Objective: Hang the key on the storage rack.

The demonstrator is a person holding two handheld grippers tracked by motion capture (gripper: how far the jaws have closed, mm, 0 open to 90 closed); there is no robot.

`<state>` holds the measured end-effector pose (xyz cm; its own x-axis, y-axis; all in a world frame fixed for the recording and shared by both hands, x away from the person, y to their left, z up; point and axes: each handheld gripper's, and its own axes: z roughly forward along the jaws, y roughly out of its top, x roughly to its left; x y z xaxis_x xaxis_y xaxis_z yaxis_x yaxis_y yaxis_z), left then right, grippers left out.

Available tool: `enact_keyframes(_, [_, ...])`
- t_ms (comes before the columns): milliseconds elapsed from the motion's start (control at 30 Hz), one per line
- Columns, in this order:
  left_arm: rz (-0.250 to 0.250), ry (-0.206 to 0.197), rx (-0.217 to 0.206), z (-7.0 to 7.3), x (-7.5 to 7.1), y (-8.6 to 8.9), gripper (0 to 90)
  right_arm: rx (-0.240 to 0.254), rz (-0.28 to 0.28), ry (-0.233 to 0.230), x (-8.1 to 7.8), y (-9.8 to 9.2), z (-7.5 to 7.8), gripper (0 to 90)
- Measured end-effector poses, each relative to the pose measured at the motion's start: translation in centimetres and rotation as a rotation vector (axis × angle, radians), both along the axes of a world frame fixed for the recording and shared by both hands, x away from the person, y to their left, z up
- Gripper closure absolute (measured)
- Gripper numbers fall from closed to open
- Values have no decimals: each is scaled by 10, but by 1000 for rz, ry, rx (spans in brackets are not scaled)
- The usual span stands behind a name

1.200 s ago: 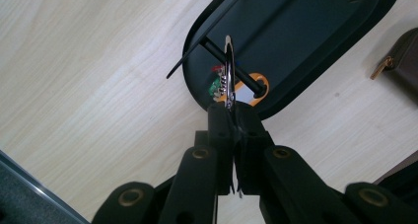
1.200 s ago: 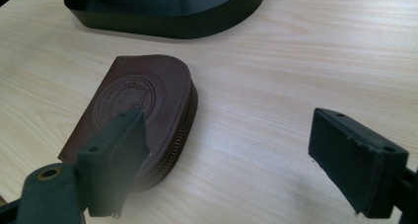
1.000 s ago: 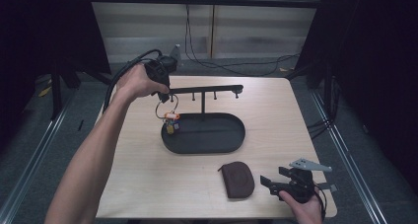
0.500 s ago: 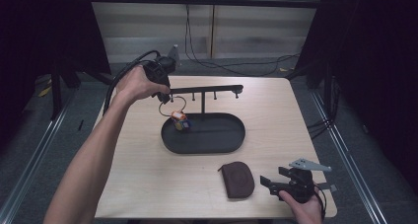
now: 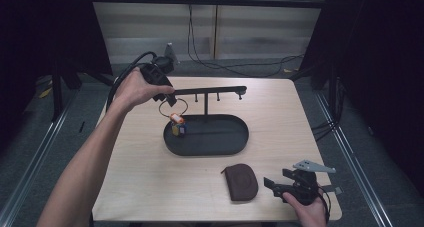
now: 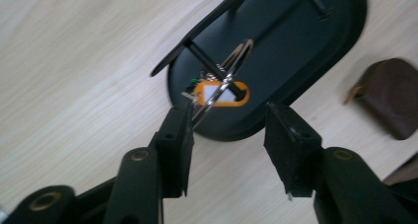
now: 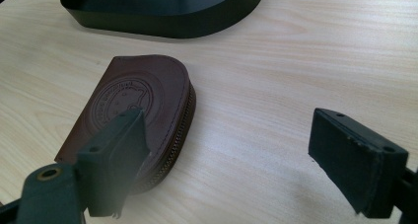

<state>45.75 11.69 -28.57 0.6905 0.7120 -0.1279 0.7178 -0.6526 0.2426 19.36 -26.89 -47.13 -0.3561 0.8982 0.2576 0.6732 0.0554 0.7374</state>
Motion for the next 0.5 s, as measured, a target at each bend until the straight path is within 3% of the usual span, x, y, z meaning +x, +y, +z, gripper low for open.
enact_keyframes(100, [16, -3, -34, -1, -3, 3, 465, 0, -1, 0, 0, 0, 0, 147])
enact_keyframes(167, [6, -1, -86, -1, -5, 6, 438, 1, -1, 1, 0, 0, 0, 148])
enact_keyframes(267, [-3, -32, -108, 1, -13, 7, 425, -1, 2, 1, 0, 0, 0, 148])
enact_keyframes(333, [-11, -40, -132, 0, -18, 9, 424, -3, 2, 1, 0, 0, 0, 148])
enact_keyframes(500, [-30, -44, -142, -4, -26, 16, 416, 1, -2, -5, -1, 0, 0, 148])
